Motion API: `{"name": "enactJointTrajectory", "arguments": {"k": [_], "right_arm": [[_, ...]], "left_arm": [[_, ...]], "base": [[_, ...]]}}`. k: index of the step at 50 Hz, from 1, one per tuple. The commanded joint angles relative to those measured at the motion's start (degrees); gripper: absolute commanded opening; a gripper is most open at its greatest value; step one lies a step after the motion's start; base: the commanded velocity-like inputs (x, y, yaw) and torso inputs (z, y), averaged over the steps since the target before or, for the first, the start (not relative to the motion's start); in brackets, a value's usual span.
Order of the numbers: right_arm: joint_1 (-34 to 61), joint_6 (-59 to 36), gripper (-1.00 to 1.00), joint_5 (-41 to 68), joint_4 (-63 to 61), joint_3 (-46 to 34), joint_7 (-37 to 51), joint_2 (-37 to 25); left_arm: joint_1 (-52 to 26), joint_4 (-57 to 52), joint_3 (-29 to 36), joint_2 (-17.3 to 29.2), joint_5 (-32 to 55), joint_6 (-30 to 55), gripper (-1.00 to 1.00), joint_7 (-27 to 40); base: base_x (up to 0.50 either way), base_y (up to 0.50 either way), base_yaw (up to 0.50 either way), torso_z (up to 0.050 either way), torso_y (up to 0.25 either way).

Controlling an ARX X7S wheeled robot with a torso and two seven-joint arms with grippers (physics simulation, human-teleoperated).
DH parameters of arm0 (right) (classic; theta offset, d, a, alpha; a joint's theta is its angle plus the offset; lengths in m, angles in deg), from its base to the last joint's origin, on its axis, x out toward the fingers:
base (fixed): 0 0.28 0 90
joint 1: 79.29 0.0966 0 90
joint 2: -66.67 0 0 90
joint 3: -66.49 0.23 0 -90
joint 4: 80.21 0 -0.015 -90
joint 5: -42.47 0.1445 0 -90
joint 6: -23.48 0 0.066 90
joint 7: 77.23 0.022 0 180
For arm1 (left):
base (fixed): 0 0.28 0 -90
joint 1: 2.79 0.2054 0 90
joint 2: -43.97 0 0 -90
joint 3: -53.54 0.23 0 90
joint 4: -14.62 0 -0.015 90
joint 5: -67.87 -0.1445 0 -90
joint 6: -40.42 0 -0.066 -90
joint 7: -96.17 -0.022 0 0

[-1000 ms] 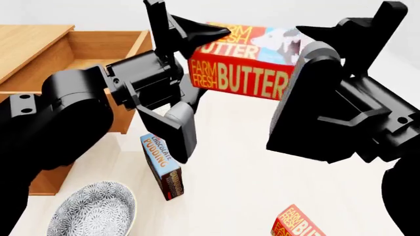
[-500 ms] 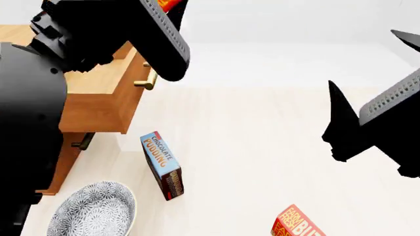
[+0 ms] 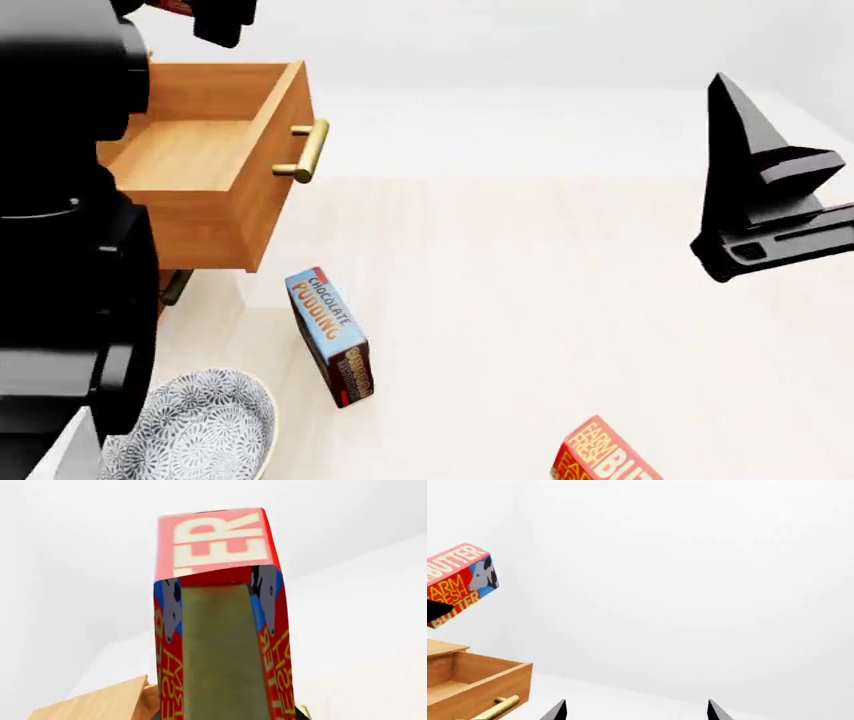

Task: Put the butter at the front in the top drawer of the cabinet and close it.

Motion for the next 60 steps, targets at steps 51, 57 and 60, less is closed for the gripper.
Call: {"name": "enactJointTrajectory", "arguments": {"k": [51, 57, 60], "right_arm": [[-9.4, 17.5, 1.00, -2.1, -1.0, -5.1, -2.3, -2.1], [-10.1, 18.5, 1.00, -2.6, -0.9, -5.6, -2.6, -2.5], [-10.7, 19.3, 1.00, -3.0, -1.0, -6.0, -2.8, -3.0]], "left_arm": [[-23.4, 67.9, -24.0, 0.9, 35.1, -11.8, -1.00, 56.2], [-22.2, 67.9, -21.6, 0.5, 34.8, -9.2, -1.00, 54.3], [-21.9, 67.9, -20.0, 0.5, 34.8, -8.4, -1.00, 53.3]], "base": [[0.00, 0.00, 0.00, 0.000, 0.001], [0.00, 0.00, 0.00, 0.000, 0.002], [0.00, 0.00, 0.00, 0.003, 0.000]]}}
